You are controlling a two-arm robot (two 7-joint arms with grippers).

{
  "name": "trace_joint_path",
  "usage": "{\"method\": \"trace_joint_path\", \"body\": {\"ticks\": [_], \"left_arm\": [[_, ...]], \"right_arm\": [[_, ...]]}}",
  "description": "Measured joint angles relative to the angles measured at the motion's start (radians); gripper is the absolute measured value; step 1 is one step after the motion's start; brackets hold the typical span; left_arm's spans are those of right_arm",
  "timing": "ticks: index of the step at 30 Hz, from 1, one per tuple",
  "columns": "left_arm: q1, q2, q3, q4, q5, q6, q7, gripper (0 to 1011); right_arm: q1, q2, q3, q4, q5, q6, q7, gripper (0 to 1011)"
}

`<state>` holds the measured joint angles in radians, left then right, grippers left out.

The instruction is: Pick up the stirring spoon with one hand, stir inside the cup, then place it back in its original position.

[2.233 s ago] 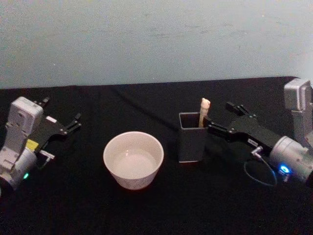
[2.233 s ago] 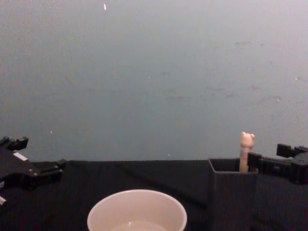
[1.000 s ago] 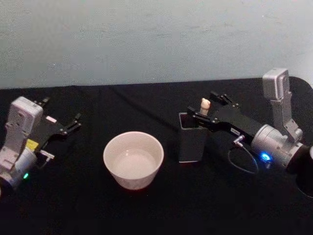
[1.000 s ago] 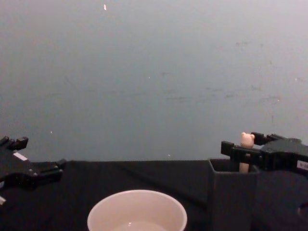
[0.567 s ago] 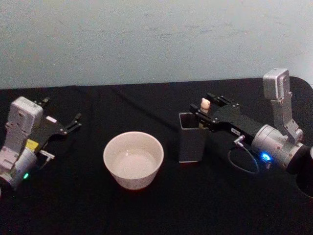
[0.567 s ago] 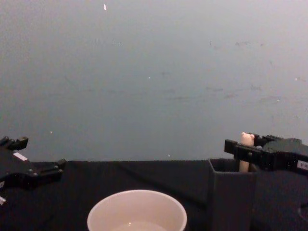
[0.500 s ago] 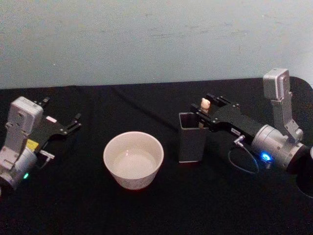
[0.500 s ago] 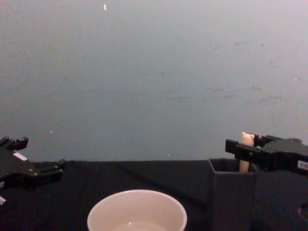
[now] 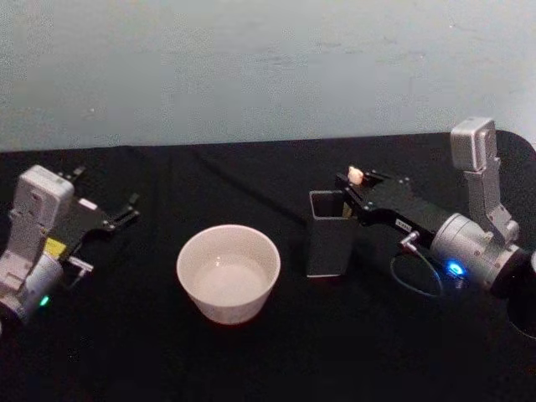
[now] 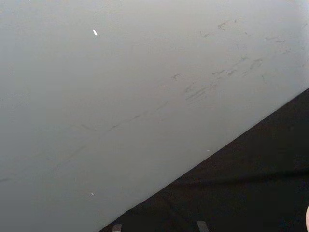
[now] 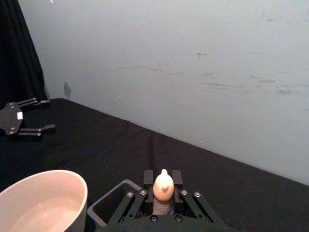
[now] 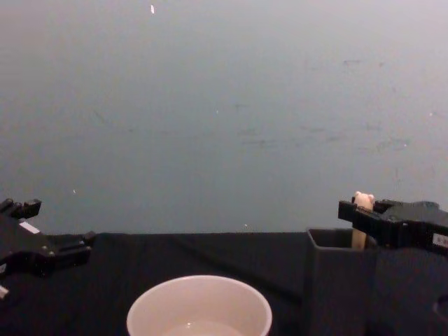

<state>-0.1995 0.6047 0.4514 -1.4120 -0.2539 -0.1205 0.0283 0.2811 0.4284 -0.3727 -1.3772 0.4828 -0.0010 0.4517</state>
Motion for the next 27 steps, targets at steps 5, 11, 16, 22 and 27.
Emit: {"method": "trace_joint_path", "body": {"ticks": [5,11,16,22,27], "left_arm": [[0.0,0.0,0.0,0.0,0.0,0.0,0.0,1002],[0.0,0.0,0.0,0.0,0.0,0.0,0.0,1001],[0.0,0.0,0.0,0.0,0.0,0.0,0.0,1002],[0.0,0.0,0.0,0.0,0.0,0.0,0.0,1001],[0.0,0.0,0.0,0.0,0.0,0.0,0.0,1001]], "right_arm": [[-0.001,0.0,0.0,0.0,0.0,0.0,0.002,213],[-0.01,-0.003,0.004,-0.015,0.008,-0.005,0.021,213],[-0.014,-0.003,0.013,-0.035,0.014,-0.016,0.029,213],[-0.02,0.005,0.032,-0.073,0.03,-0.038,0.041,213],[-0.023,0.011,0.048,-0.101,0.049,-0.058,0.05,213]]}}
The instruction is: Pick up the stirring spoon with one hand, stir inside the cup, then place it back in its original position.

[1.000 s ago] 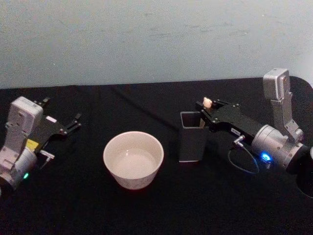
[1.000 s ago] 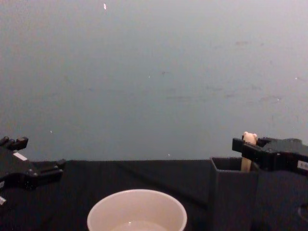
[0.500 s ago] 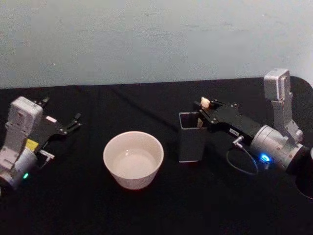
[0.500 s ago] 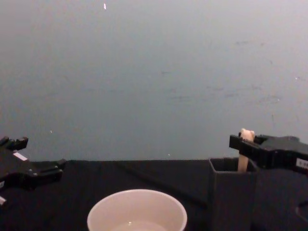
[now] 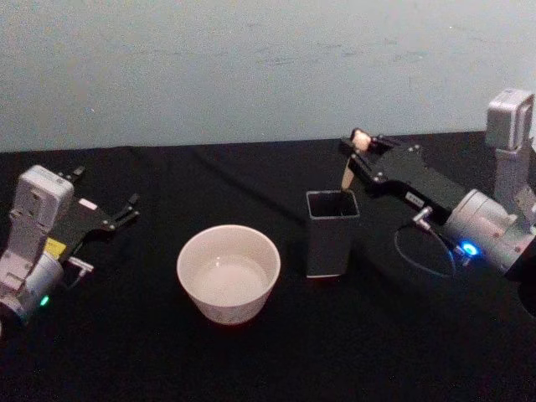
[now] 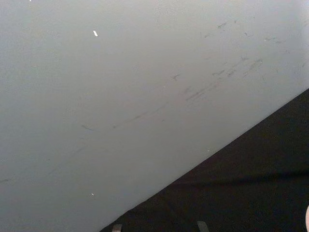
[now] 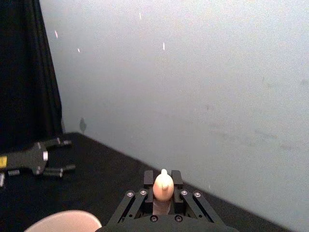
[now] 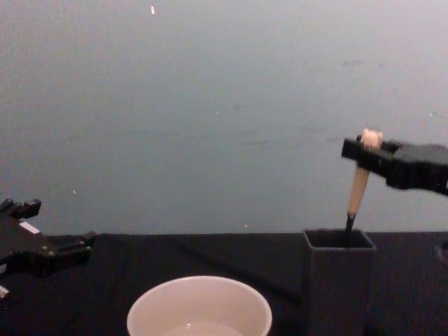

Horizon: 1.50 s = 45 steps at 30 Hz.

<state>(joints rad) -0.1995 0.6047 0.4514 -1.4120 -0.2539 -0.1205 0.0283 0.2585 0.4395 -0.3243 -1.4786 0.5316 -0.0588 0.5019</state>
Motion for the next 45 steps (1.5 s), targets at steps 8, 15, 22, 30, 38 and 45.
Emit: {"method": "trace_joint_path", "body": {"ticks": [8,15,22,30,38,45], "left_arm": [[0.0,0.0,0.0,0.0,0.0,0.0,0.0,1001],[0.0,0.0,0.0,0.0,0.0,0.0,0.0,1001],[0.0,0.0,0.0,0.0,0.0,0.0,0.0,1001],[0.0,0.0,0.0,0.0,0.0,0.0,0.0,1001],[0.0,0.0,0.0,0.0,0.0,0.0,0.0,1001],[0.0,0.0,0.0,0.0,0.0,0.0,0.0,1001]], "right_arm": [[0.007,-0.003,0.027,-0.033,0.033,-0.036,0.006,213],[0.028,-0.022,0.026,-0.035,0.05,-0.058,0.014,213],[0.056,-0.053,-0.013,-0.019,0.053,-0.065,0.031,213],[0.074,-0.086,-0.085,0.011,0.039,-0.065,0.059,213],[0.082,-0.102,-0.149,0.06,0.025,-0.094,0.116,213],[0.106,-0.122,-0.189,0.142,-0.005,-0.157,0.165,213]]}}
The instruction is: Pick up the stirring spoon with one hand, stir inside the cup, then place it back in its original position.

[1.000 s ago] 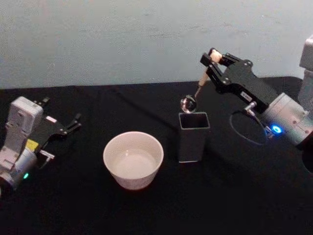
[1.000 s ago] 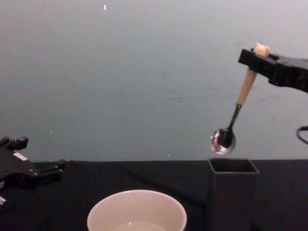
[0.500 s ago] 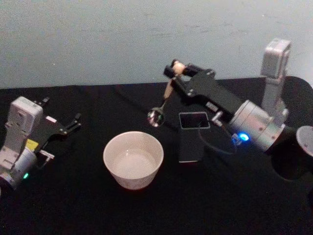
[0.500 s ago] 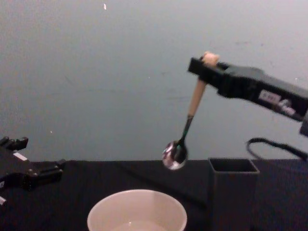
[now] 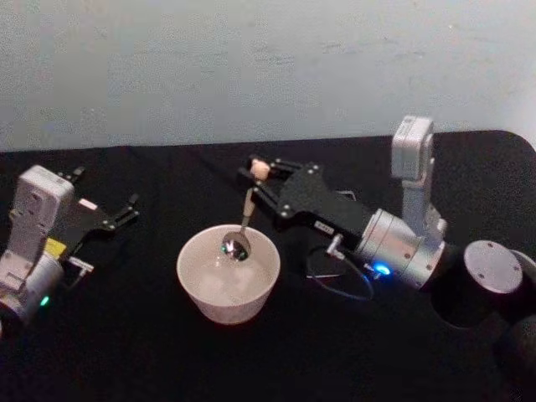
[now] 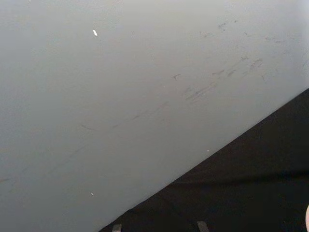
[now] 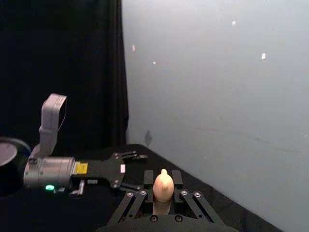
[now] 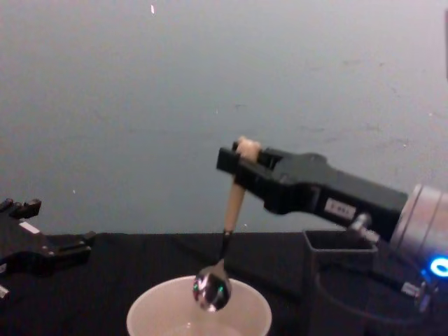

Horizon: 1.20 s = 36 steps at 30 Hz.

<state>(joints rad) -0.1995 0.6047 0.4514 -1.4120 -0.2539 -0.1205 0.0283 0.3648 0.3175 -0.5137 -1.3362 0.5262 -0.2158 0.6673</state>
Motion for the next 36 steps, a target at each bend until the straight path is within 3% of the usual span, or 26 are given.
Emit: {"method": "trace_joint_path", "body": {"ticks": [14,36], "left_arm": [[0.0,0.0,0.0,0.0,0.0,0.0,0.0,1001],[0.0,0.0,0.0,0.0,0.0,0.0,0.0,1001]], "right_arm": [[0.059,-0.051,-0.04,0.172,-0.06,-0.121,0.065,213],[0.078,-0.074,-0.046,0.229,-0.129,-0.157,0.061,213]]}}
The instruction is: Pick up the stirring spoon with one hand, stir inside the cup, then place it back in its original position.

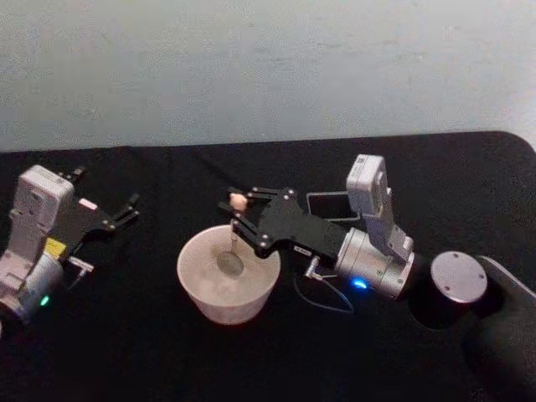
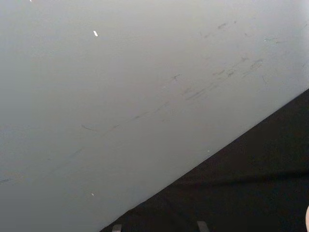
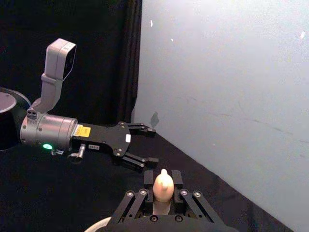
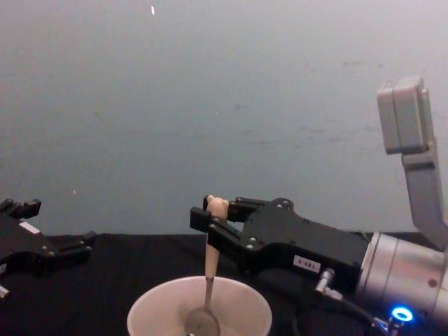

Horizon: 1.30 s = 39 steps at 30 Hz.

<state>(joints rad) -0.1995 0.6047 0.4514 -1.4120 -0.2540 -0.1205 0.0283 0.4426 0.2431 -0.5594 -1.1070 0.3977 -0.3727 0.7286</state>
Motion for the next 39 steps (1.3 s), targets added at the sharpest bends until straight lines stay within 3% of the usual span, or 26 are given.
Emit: {"method": "trace_joint_path", "body": {"ticks": [15,26,33,39], "left_arm": [[0.0,0.0,0.0,0.0,0.0,0.0,0.0,1001],[0.0,0.0,0.0,0.0,0.0,0.0,0.0,1001],[0.0,0.0,0.0,0.0,0.0,0.0,0.0,1001],[0.0,0.0,0.0,0.0,0.0,0.0,0.0,1001]], "right_arm": [[-0.005,0.009,0.013,-0.014,-0.01,0.023,-0.018,213],[-0.072,0.081,0.029,-0.132,0.02,0.064,0.0,213],[-0.111,0.125,0.007,-0.207,0.039,0.086,0.034,213],[-0.104,0.108,-0.017,-0.206,0.04,0.086,0.037,213]]}}
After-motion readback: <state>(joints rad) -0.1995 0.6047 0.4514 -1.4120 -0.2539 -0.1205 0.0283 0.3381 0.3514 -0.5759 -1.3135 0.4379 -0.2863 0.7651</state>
